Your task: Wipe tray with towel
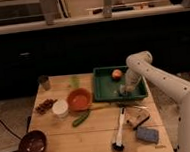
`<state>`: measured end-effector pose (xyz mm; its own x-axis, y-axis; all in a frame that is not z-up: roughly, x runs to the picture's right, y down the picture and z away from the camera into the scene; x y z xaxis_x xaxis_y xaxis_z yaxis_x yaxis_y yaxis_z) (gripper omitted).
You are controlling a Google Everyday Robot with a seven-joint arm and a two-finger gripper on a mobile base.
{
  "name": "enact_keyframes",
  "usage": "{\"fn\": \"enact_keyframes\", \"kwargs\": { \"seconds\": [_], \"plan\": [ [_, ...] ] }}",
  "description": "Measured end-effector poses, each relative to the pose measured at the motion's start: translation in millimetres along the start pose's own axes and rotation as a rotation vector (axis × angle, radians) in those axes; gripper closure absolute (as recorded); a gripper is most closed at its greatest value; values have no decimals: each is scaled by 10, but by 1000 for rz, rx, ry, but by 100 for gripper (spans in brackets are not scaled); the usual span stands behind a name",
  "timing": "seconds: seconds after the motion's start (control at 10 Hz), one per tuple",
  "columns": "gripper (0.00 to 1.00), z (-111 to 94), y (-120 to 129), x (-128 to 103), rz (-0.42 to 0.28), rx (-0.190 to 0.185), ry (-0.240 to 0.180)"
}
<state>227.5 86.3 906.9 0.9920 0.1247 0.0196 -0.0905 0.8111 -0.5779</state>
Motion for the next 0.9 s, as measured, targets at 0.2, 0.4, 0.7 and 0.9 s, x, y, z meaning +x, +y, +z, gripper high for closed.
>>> {"fn": "enact_keyframes", "kwargs": {
  "seconds": [0.2,0.4,0.7,0.9],
  "plan": [
    [99,24,-27,52,27,14,-3],
    [99,49,-94,1,42,24,7],
    [99,97,-306,-91,61,35,41],
    [99,127,-398,-240,42,31,60]
  ]
}}
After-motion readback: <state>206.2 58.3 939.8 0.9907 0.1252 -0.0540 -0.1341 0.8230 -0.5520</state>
